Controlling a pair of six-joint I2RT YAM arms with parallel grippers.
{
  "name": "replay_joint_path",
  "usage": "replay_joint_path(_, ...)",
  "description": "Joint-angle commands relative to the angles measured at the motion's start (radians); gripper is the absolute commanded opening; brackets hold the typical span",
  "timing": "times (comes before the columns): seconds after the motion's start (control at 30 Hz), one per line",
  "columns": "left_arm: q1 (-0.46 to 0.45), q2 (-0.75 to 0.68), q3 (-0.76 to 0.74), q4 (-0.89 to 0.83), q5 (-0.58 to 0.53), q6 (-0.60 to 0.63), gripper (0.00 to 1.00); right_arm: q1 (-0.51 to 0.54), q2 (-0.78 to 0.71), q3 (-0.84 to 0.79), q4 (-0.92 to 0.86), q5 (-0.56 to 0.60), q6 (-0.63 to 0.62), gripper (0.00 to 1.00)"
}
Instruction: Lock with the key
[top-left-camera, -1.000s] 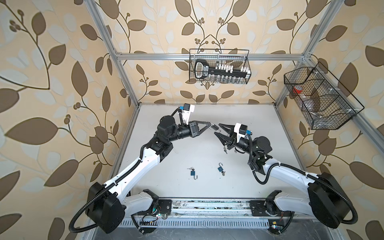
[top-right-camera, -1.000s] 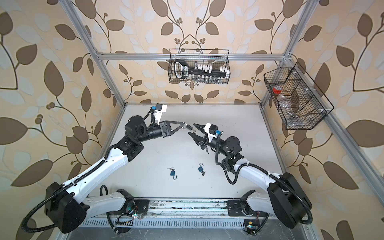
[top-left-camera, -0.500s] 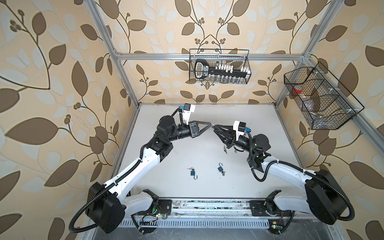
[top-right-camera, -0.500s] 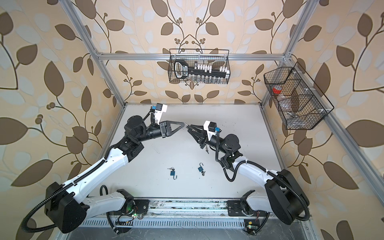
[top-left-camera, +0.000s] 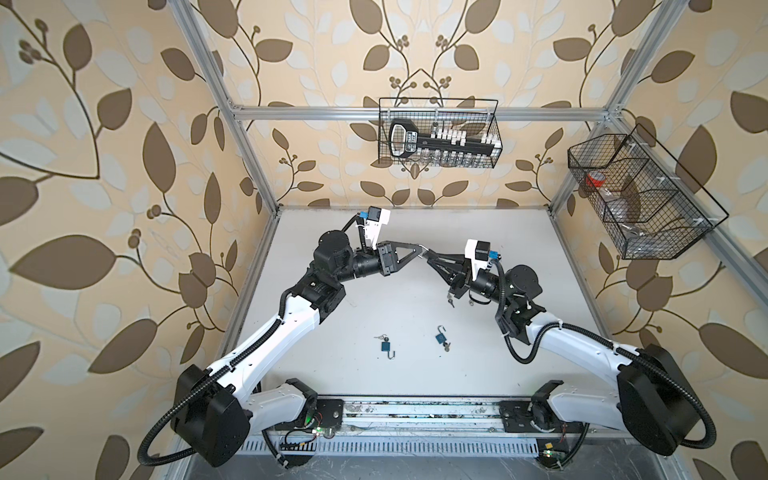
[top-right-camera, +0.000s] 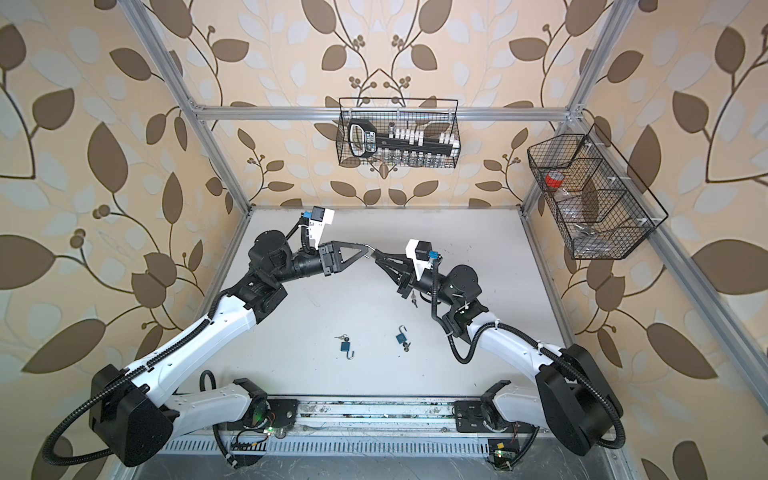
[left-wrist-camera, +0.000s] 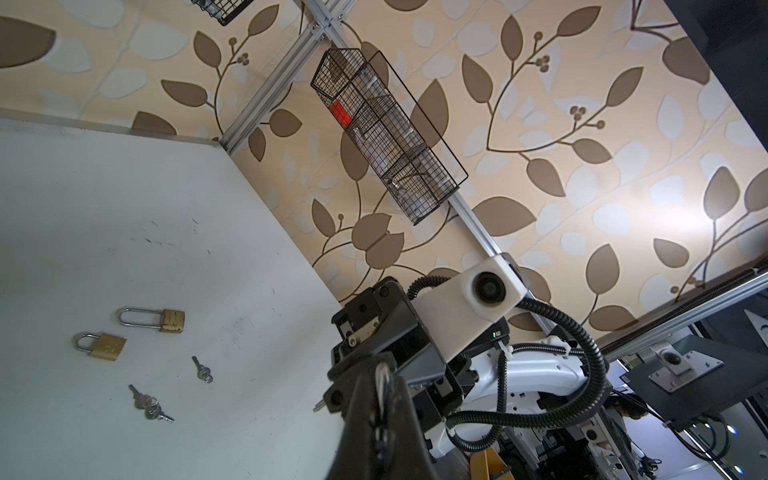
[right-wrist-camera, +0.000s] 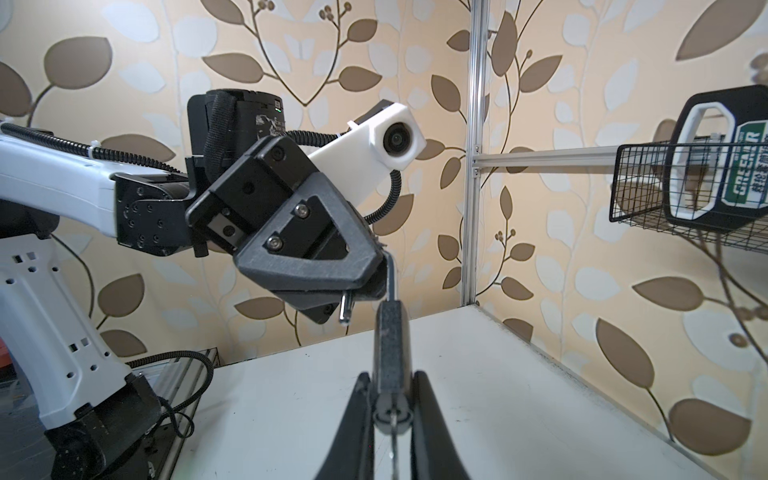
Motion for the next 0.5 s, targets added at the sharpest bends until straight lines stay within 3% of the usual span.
replay_joint_path(0.0,0.005,-0.011,0.048,-0.016,0.057,0.085,0.0,-0.01,-0.048,0.039,-0.045,0.024,0.046,0.0)
replay_joint_path(0.1,0.005,-0.005,0.05,-0.017,0.075,0.129,0.0,-0.01,-0.082,0.048,-0.125,0.064,0.097,0.0)
replay_joint_path(0.2,0.005,0.001,0.056,-0.026,0.087,0.173,0.0,-0.01,-0.105,0.114,-0.328,0.145,0.185,0.0)
replay_joint_path(0.47,0.005,0.012,0.086,-0.049,0.105,0.247,0.0,-0.034,-0.154,0.127,-0.363,0.035,0.217,0.0)
